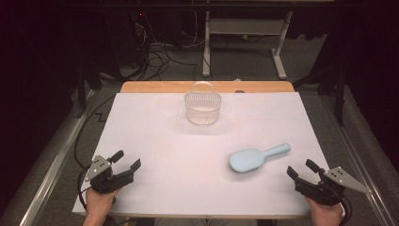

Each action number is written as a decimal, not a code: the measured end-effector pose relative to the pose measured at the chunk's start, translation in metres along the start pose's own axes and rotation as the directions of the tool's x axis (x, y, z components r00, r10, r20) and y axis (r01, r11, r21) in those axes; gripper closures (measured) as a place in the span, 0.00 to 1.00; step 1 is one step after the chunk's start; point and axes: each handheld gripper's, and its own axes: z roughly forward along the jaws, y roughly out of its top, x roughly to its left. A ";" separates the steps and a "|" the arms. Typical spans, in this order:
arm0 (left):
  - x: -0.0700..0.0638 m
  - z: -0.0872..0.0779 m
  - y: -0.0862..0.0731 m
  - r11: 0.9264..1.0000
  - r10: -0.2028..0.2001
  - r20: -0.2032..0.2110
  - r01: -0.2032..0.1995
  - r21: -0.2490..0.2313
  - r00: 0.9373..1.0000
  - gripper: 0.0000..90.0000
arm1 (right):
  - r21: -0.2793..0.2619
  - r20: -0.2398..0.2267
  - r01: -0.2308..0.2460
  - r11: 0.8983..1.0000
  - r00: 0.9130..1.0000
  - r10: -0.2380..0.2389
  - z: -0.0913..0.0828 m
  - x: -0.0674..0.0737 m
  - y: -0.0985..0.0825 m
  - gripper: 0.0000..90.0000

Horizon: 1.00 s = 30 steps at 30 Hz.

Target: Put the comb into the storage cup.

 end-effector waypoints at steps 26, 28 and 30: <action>0.001 -0.001 0.000 1.000 0.003 -0.001 -0.003 -0.001 1.000 0.25 | -0.016 -0.002 0.002 1.000 1.000 -0.002 -0.002 0.002 0.001 0.25; 0.001 -0.001 0.000 1.000 0.000 -0.001 0.000 -0.001 1.000 0.25 | -0.015 -0.005 0.005 1.000 1.000 -0.005 -0.002 0.003 0.002 0.25; 0.001 -0.001 0.000 1.000 0.000 -0.002 0.000 -0.001 1.000 0.25 | -0.014 -0.007 0.009 1.000 1.000 -0.009 -0.001 0.004 0.002 0.25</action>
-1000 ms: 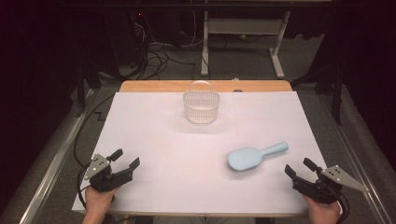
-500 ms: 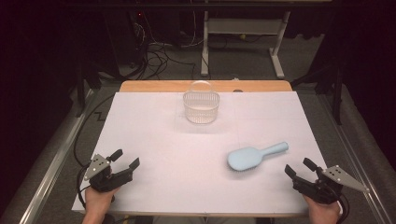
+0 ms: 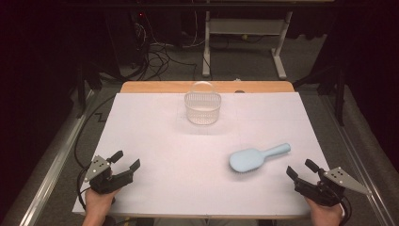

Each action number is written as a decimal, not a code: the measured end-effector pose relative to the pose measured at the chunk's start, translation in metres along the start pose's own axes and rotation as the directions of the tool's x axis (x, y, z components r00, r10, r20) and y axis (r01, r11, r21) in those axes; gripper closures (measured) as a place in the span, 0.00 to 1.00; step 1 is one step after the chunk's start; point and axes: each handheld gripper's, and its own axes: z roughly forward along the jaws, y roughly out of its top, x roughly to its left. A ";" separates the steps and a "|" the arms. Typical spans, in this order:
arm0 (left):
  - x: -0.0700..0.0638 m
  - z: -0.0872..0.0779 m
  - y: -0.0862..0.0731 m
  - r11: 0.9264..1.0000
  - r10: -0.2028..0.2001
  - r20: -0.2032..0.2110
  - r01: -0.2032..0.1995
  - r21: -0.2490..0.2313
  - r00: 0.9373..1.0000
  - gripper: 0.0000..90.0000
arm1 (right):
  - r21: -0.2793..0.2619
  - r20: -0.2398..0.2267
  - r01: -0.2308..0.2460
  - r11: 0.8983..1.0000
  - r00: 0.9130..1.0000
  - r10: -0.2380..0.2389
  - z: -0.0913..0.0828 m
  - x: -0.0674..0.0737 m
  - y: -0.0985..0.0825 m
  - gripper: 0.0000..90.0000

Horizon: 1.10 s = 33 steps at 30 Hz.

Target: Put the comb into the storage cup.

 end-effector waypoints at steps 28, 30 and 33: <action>0.001 -0.001 0.000 1.000 0.001 0.000 -0.001 -0.004 1.000 0.25 | -0.017 -0.067 0.029 0.999 0.997 -0.030 0.023 0.011 0.026 0.27; 0.001 -0.001 0.000 1.000 0.002 0.000 -0.002 -0.004 1.000 0.25 | -0.017 -0.078 0.034 0.999 0.996 -0.035 0.027 0.013 0.028 0.27; 0.001 -0.001 0.000 1.000 0.002 0.000 -0.002 -0.004 1.000 0.25 | -0.017 -0.086 0.043 0.999 0.995 -0.044 0.033 0.015 0.032 0.28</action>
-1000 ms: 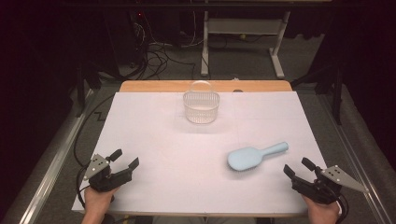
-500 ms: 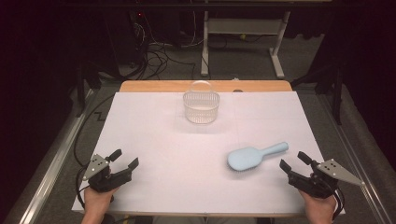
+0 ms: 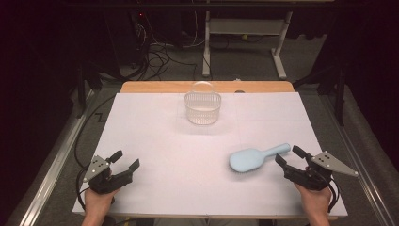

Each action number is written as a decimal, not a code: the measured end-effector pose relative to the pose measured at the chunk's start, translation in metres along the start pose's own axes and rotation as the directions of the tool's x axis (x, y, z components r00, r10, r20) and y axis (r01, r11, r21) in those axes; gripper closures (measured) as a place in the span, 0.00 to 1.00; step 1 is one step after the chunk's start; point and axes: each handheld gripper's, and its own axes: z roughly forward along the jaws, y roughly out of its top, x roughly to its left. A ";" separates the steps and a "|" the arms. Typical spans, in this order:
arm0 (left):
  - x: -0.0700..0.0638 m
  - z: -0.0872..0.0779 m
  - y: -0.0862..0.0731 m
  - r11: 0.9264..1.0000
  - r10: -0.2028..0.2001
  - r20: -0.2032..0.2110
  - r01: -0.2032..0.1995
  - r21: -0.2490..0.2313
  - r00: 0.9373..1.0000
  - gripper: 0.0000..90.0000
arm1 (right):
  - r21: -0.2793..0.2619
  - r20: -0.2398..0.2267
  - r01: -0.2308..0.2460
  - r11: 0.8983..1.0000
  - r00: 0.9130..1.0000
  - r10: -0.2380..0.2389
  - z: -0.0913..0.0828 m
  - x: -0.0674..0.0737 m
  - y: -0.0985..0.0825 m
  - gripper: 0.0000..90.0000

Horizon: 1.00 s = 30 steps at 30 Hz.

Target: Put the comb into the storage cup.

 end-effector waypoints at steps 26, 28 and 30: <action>0.000 0.000 0.000 1.000 -0.001 0.003 0.001 -0.001 1.000 0.25 | 0.023 -0.026 -0.012 1.000 1.000 0.013 0.042 0.001 0.018 0.30; 0.000 0.000 0.000 1.000 -0.001 0.003 0.001 -0.001 1.000 0.25 | 0.032 -0.025 -0.014 0.999 1.000 0.015 0.044 0.000 0.019 0.30; 0.000 0.000 0.000 1.000 -0.001 0.003 0.001 -0.001 1.000 0.25 | 0.039 -0.022 -0.015 0.999 1.000 0.016 0.047 -0.001 0.020 0.30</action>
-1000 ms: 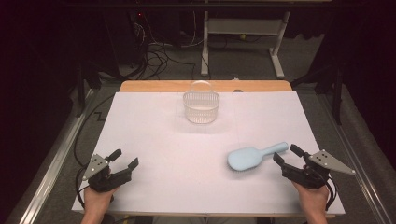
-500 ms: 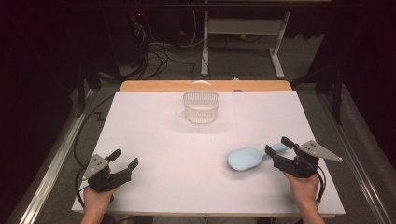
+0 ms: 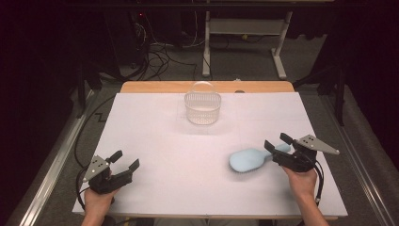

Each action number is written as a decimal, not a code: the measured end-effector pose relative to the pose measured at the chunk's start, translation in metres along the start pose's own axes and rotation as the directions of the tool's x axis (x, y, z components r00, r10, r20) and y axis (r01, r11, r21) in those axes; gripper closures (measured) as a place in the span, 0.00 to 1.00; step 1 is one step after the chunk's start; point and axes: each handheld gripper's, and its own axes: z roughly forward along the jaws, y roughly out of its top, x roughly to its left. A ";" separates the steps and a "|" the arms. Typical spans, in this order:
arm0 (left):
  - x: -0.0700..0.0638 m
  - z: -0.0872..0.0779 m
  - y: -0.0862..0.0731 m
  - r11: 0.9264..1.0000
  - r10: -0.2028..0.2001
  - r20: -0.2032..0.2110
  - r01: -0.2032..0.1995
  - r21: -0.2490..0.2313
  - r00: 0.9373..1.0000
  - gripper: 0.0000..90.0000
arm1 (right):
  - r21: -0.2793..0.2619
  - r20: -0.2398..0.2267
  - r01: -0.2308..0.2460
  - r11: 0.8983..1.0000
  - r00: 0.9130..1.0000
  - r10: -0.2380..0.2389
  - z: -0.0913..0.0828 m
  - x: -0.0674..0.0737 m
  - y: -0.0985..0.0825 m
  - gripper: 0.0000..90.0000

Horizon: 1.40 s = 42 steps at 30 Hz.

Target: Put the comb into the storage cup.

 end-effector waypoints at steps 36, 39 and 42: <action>0.001 0.000 0.000 1.000 0.000 0.004 0.000 -0.004 1.000 0.25 | 0.467 -0.011 0.100 0.879 0.994 -0.107 0.055 -0.012 0.053 0.61; 0.001 -0.001 0.000 1.000 0.001 0.004 -0.001 -0.004 1.000 0.25 | 0.547 -0.010 0.102 0.831 0.993 -0.115 0.063 -0.015 0.055 0.72; 0.001 -0.001 0.000 1.000 0.000 0.004 0.000 -0.005 1.000 0.25 | 0.591 0.000 0.097 0.801 0.993 -0.121 0.068 -0.017 0.056 0.79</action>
